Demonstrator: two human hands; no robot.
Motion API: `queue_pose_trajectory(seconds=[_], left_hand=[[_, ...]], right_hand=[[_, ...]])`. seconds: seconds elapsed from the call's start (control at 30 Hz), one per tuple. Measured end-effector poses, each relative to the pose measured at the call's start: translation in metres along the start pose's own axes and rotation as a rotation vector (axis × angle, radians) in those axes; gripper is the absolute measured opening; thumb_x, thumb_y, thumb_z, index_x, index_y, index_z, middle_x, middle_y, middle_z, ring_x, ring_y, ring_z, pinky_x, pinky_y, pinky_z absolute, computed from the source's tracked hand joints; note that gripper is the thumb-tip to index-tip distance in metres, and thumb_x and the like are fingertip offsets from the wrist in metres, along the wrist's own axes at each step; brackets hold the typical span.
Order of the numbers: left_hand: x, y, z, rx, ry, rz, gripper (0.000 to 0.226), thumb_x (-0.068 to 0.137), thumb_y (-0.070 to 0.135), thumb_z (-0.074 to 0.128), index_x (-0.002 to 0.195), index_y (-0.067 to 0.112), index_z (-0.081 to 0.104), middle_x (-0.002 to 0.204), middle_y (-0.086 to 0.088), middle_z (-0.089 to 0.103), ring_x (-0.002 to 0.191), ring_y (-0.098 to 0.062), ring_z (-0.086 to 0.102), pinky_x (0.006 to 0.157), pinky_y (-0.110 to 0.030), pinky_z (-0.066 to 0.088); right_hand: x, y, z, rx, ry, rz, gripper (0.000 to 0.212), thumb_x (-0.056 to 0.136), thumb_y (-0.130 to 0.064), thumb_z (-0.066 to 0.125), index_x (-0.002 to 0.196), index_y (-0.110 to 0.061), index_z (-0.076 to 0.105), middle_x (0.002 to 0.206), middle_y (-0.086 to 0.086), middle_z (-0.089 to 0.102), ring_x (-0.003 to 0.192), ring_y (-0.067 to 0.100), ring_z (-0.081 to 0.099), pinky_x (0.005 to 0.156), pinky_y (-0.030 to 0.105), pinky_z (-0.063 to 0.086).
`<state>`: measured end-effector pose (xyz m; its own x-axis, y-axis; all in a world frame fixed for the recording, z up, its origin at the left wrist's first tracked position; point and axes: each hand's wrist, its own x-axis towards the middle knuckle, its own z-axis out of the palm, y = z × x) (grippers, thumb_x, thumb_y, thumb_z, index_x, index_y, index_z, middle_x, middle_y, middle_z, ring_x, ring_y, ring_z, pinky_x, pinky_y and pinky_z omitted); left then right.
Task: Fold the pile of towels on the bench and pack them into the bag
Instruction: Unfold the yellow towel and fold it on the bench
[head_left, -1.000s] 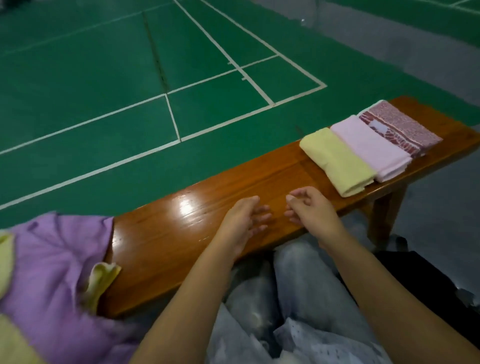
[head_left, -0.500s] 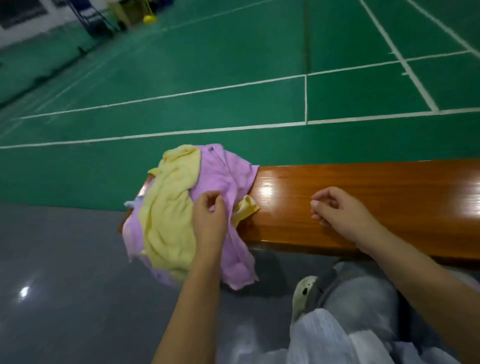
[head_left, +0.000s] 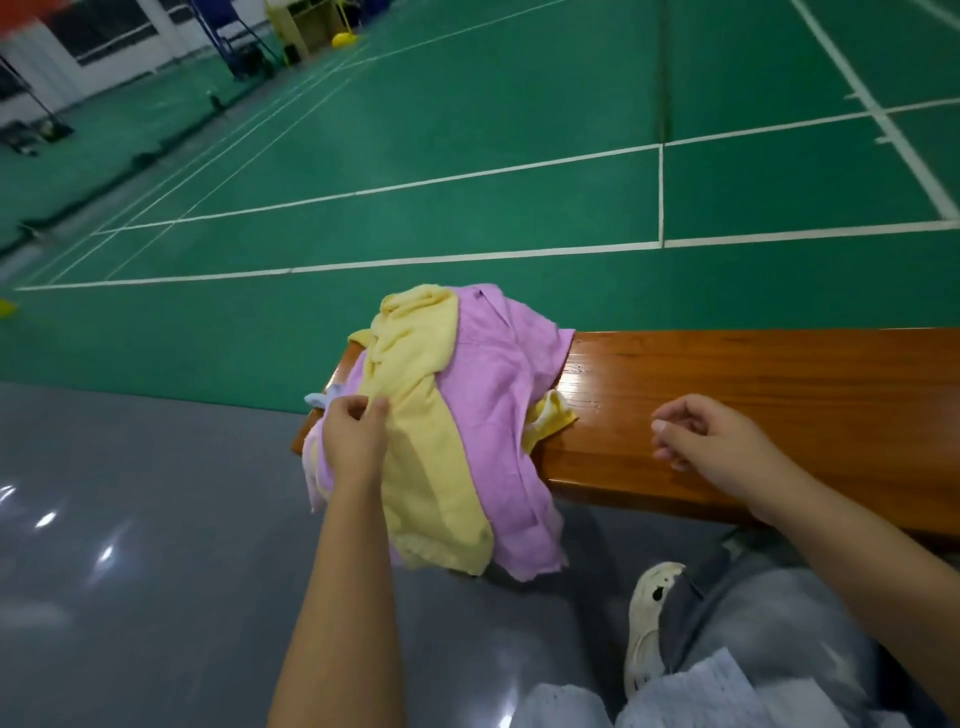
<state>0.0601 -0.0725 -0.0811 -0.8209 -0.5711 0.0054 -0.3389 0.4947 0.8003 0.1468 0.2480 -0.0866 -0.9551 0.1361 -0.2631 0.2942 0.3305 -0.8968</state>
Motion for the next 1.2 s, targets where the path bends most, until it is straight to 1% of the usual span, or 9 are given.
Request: queue_pose_trajectory(seconds=[0.13,0.3,0.5,0.67,0.77,0.87,0.93,1.07,1.2], left_hand=[[-0.009,0.017,-0.007,-0.188,-0.11,0.139,0.012,0.092,0.02,0.06,0.092,0.011,0.054,0.077,0.003,0.051,0.073,-0.014,0.05,0.069,-0.03,0.04],[-0.047,0.065,-0.011,-0.3,-0.361,0.453,0.014,0.095,0.014,0.058,0.086,0.021,0.049,0.08,0.006,0.045,0.07,-0.005,0.042,0.065,-0.016,0.038],[-0.1,0.125,0.012,-0.378,-0.83,0.601,0.014,0.088,0.019,0.063,0.085,0.021,0.049,0.08,0.002,0.049,0.071,-0.014,0.044,0.06,-0.025,0.036],[-0.143,0.166,0.05,-0.061,-1.048,0.748,0.015,0.091,0.015,0.065,0.086,0.02,0.051,0.082,0.004,0.055,0.07,-0.009,0.05,0.063,-0.022,0.04],[-0.167,0.199,0.064,-0.083,-1.148,0.812,0.019,0.083,0.018,0.073,0.083,0.022,0.055,0.077,0.007,0.057,0.067,-0.009,0.05,0.06,-0.021,0.042],[-0.188,0.233,0.074,-0.098,-1.195,0.905,0.017,0.075,0.026,0.073,0.081,0.024,0.057,0.068,0.016,0.055,0.065,-0.006,0.049,0.059,-0.02,0.041],[-0.201,0.255,0.081,-0.071,-1.217,0.982,0.017,0.074,0.024,0.074,0.081,0.024,0.058,0.066,0.018,0.055,0.063,-0.002,0.048,0.06,-0.017,0.041],[-0.212,0.293,0.095,0.069,-1.048,1.205,0.027,0.076,0.014,0.08,0.079,0.026,0.056,0.076,0.014,0.053,0.064,0.006,0.046,0.062,-0.01,0.038],[-0.211,0.313,0.104,0.115,-0.848,1.333,0.029,0.073,0.012,0.081,0.089,0.02,0.058,0.083,0.014,0.049,0.072,0.008,0.046,0.066,-0.005,0.035]], right_hand=[[0.0,-0.001,-0.006,0.044,0.026,-0.002,0.006,0.094,-0.018,0.055,0.099,-0.018,0.058,0.094,0.005,0.066,0.085,0.017,0.065,0.077,0.036,0.054],[-0.004,-0.006,-0.016,0.068,0.026,-0.049,0.008,0.094,-0.019,0.055,0.101,-0.02,0.058,0.096,0.005,0.066,0.087,0.017,0.065,0.076,0.033,0.054],[-0.015,-0.014,-0.035,0.198,0.003,-0.236,0.023,0.091,-0.02,0.06,0.108,-0.034,0.054,0.108,-0.001,0.06,0.096,0.013,0.063,0.069,0.022,0.054],[-0.02,-0.008,-0.063,0.203,-0.102,-0.358,0.053,0.089,-0.018,0.062,0.124,-0.053,0.041,0.137,-0.01,0.046,0.123,0.008,0.049,0.097,0.031,0.048],[-0.026,-0.002,-0.089,0.225,-0.042,-0.357,0.055,0.091,-0.015,0.061,0.134,-0.043,0.041,0.141,-0.007,0.046,0.129,0.006,0.044,0.104,0.033,0.044],[-0.038,0.001,-0.122,0.287,-0.099,-0.305,0.049,0.089,-0.009,0.062,0.131,-0.029,0.048,0.126,-0.006,0.059,0.113,0.005,0.058,0.092,0.027,0.051],[-0.044,0.003,-0.146,0.213,-0.065,-0.272,0.04,0.085,-0.007,0.067,0.12,-0.022,0.056,0.116,0.001,0.065,0.107,0.015,0.063,0.091,0.034,0.053],[-0.05,0.001,-0.196,-0.032,0.319,-0.245,0.023,0.078,-0.015,0.075,0.085,-0.011,0.053,0.079,0.006,0.058,0.075,0.022,0.054,0.065,0.029,0.044],[-0.061,-0.013,-0.233,-0.158,0.68,-0.308,0.023,0.078,-0.021,0.07,0.089,-0.019,0.05,0.076,-0.004,0.052,0.066,0.013,0.045,0.056,0.029,0.033]])
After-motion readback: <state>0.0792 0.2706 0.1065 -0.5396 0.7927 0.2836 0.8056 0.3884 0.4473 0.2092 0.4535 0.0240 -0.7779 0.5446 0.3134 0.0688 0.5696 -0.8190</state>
